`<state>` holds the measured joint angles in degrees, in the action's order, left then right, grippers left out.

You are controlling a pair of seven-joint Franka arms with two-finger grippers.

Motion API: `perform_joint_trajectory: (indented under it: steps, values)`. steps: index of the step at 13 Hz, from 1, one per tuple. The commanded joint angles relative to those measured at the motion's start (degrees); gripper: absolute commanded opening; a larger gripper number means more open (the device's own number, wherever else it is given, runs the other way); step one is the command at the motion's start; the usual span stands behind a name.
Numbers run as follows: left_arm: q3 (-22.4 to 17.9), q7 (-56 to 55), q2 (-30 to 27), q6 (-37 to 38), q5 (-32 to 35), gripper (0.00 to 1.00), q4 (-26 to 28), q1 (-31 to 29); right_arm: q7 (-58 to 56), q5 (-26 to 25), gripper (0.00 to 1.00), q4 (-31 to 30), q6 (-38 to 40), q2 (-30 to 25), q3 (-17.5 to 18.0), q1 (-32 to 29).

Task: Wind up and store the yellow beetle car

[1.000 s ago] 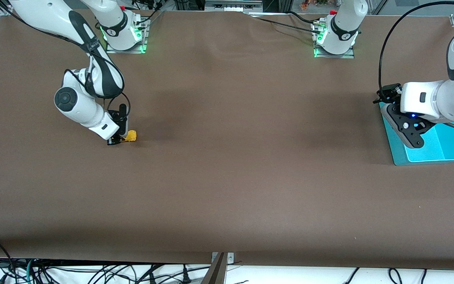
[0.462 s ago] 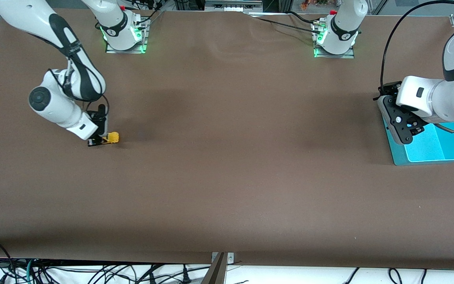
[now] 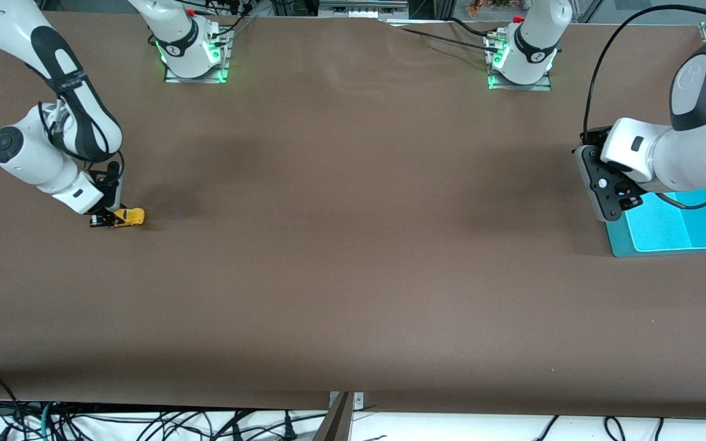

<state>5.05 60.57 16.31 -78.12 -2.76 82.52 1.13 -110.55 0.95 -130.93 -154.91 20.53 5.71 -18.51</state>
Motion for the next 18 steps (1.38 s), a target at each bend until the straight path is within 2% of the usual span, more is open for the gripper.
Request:
perform_joint_trajectory:
  steps: [1,5,9,10,11,14,18]
  values:
    - [0.0,1.8,-2.2,-1.2,1.0,1.00,3.2,0.1,-0.7,-0.3,0.09,0.0,-0.8,2.9,0.4,-1.0]
    - [-0.2,8.4,-3.8,-5.3,0.9,1.00,7.0,-0.1,-0.9,-0.7,0.47,1.1,-0.5,2.7,1.0,-1.0]
    - [-0.5,11.8,-4.9,-7.6,0.9,1.00,9.9,-0.8,-0.7,-0.7,0.63,5.6,5.7,2.6,2.3,-1.0]
    - [-0.5,13.3,-4.9,-8.4,0.9,1.00,10.9,-0.9,-0.7,-0.7,0.77,6.6,6.7,2.6,2.3,-0.9]
    - [-0.5,14.9,-4.9,-9.3,0.9,1.00,11.3,-0.9,-0.7,-0.7,1.00,7.7,8.4,2.5,2.4,-0.9]
    - [-0.5,15.5,-5.0,-9.5,0.9,1.00,12.7,-0.9,-0.4,-0.7,1.00,11.1,13.3,1.1,3.2,-0.8]
    - [-0.5,15.5,-4.9,-11.3,0.9,1.00,14.9,-1.0,-0.5,-0.2,1.00,18.3,21.4,-2.7,6.8,-0.7]
